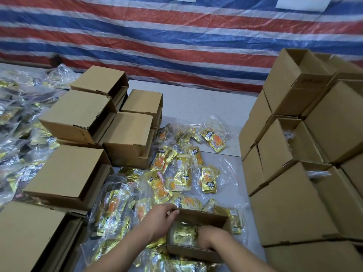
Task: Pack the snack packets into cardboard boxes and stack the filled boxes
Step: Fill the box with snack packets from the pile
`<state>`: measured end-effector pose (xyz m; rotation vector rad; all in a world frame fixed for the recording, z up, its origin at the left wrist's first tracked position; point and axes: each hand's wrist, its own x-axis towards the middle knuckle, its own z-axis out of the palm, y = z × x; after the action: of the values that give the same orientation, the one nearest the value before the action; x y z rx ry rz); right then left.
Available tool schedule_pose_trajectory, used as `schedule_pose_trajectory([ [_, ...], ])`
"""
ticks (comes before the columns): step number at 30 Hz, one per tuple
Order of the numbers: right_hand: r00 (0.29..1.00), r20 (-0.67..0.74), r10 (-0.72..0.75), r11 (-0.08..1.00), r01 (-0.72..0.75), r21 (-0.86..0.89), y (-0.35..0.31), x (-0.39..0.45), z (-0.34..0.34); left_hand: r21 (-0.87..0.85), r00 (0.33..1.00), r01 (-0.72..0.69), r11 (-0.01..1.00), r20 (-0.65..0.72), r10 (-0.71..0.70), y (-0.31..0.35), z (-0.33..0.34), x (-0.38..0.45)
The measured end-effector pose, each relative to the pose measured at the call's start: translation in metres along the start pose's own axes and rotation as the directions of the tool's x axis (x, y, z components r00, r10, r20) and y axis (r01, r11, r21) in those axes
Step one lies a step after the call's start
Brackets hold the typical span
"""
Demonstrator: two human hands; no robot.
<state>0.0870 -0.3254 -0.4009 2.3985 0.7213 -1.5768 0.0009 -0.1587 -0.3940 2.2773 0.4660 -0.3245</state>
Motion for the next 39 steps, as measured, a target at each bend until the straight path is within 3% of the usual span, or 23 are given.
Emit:
schedule_pose_trajectory([
  [4,1.000,-0.026,-0.010,1.000,0.010,-0.002,-0.008,-0.004,-0.006,-0.024,1.000,0.012,1.000,0.011,-0.012,-0.001,-0.002,-0.001],
  [7,0.986,-0.134,-0.097,0.976,0.121,0.180,-0.015,-0.003,-0.008,-0.041,1.000,0.006,0.999,0.027,-0.005,-0.002,-0.003,-0.003],
  [13,0.989,-0.094,-0.116,0.953,0.137,0.268,-0.026,-0.002,-0.005,-0.037,0.999,0.004,0.999,0.035,-0.003,-0.004,-0.002,-0.004],
  [16,0.975,-0.111,-0.191,0.938,0.215,0.274,-0.024,-0.015,-0.014,-0.033,0.998,0.006,0.999,0.070,-0.004,-0.001,-0.007,-0.003],
  [21,0.894,-0.327,-0.306,0.818,0.423,0.390,-0.002,-0.063,-0.041,-0.086,0.997,-0.022,0.996,0.067,0.028,0.009,-0.017,0.007],
  [24,0.839,-0.495,-0.228,0.703,0.493,0.512,0.020,-0.083,-0.064,-0.078,0.999,-0.039,0.996,0.026,0.041,0.023,-0.025,0.024],
  [28,0.749,-0.661,0.031,0.616,0.507,0.603,0.056,-0.072,-0.082,0.041,0.999,-0.026,0.999,-0.023,0.027,0.047,-0.028,0.065],
  [32,0.760,-0.610,0.223,0.465,0.467,0.752,0.083,-0.046,-0.086,0.176,1.000,0.001,0.984,-0.010,0.001,0.077,-0.010,0.119],
  [39,0.813,-0.488,0.317,0.319,0.393,0.863,0.108,-0.006,-0.102,0.373,0.987,0.065,0.925,0.114,-0.116,0.109,0.063,0.200],
])
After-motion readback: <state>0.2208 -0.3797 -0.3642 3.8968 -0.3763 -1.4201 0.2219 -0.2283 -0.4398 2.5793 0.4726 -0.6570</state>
